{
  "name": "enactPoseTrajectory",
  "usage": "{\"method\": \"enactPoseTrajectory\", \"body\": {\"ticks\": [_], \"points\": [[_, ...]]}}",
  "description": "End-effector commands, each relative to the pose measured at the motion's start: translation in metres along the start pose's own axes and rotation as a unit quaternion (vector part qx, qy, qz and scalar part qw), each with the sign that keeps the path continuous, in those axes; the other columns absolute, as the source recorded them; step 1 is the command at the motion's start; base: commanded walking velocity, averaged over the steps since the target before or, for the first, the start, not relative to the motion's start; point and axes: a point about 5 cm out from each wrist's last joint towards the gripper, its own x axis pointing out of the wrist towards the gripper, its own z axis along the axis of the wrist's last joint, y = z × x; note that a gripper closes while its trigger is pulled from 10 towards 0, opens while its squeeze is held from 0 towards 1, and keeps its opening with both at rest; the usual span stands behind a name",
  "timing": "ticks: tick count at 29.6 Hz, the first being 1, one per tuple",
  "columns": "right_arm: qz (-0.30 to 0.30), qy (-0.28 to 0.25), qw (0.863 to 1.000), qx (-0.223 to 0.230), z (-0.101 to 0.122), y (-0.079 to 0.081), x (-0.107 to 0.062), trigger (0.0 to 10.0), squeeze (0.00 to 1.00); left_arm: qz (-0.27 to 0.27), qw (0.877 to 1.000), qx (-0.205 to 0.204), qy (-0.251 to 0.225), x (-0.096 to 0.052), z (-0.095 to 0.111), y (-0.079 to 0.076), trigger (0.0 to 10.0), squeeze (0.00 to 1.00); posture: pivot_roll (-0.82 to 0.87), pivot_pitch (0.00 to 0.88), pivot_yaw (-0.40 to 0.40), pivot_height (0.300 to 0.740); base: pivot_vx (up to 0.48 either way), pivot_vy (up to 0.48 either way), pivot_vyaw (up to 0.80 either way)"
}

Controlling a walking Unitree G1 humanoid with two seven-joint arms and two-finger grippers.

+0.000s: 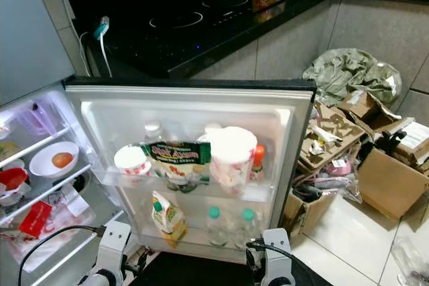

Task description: Restocking fridge

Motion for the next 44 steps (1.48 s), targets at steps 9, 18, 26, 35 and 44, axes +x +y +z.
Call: {"method": "enactPoseTrajectory", "body": {"ticks": [9, 18, 26, 35, 44], "points": [[0.01, -0.015, 1.0, 0.023, -0.001, 0.002, -0.002, 10.0, 0.0, -0.003, 1.0, 0.0, 0.007, -0.001, -0.004, -0.003, 10.0, 0.0, -0.12, 0.029, 0.058, 0.684, 0.0, 0.0, 0.0], [-0.003, -0.004, 1.0, 0.015, -0.007, -0.001, -0.005, 10.0, 0.0, -0.006, 1.0, 0.0, 0.001, 0.001, -0.001, -0.005, 10.0, 0.0, -0.12, 0.037, 0.06, 0.729, 0.0, 0.0, 0.0], [-0.032, 0.016, 0.999, 0.025, -0.014, -0.012, -0.008, 10.0, 0.0, -0.006, 1.0, 0.0, -0.004, 0.0, -0.002, -0.005, 10.0, 0.0, -0.12, 0.038, 0.06, 0.734, 0.0, 0.0, 0.0], [-0.043, 0.021, 0.998, 0.029, -0.014, -0.017, -0.009, 10.0, 0.0, -0.005, 1.0, 0.005, -0.003, -0.001, -0.003, -0.003, 10.0, 0.0, -0.12, 0.036, 0.059, 0.734, 0.0, 0.0, 0.0], [-0.016, 0.039, 0.999, 0.0, -0.013, -0.009, -0.005, 10.0, 0.0, 0.008, 1.0, 0.0, -0.002, -0.004, -0.007, 0.0, 10.0, 0.0, -0.09, 0.04, 0.026, 0.734, 0.0, 0.0, 0.0]]}}
